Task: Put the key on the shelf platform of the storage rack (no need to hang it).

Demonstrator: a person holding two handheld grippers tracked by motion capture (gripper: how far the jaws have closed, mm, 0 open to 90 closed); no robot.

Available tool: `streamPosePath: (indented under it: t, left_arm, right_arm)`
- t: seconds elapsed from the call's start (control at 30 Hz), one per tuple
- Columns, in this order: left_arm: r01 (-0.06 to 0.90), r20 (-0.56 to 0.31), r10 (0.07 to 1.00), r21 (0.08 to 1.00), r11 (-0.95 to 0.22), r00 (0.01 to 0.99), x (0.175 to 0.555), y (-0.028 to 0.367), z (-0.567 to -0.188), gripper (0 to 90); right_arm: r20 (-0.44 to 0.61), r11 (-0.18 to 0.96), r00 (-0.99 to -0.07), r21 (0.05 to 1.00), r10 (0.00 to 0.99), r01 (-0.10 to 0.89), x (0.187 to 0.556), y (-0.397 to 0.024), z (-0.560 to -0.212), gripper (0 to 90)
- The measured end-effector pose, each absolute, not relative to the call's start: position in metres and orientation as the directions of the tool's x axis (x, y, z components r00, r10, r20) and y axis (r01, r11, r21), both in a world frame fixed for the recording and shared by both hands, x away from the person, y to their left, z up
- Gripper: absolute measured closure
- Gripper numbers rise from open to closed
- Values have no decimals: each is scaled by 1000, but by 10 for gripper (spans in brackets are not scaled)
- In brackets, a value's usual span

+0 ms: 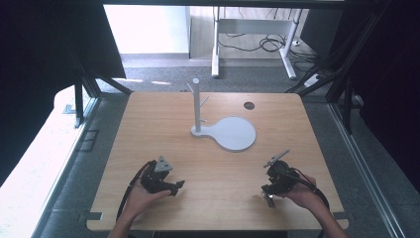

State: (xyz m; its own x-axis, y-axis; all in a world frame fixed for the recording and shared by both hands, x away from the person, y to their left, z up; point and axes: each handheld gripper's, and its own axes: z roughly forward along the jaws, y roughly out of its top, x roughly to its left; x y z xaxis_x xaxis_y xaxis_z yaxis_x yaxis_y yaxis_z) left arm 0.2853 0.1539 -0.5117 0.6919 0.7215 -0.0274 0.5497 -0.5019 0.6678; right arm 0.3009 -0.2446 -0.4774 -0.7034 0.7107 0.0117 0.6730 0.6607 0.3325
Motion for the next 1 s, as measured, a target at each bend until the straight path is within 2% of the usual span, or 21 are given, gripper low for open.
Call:
streamPosePath:
  t: [0.53,1.0]
  left_arm:
    - [551,-27,719,663,-507,695,286,153,-513,234]
    - [555,-28,722,660,-506,692,287,154,-514,234]
  right_arm:
    - [67,652,-690,273,720,707,309,-240,-491,637]
    - [74,644,-678,253,731,722,314,-240,-495,687]
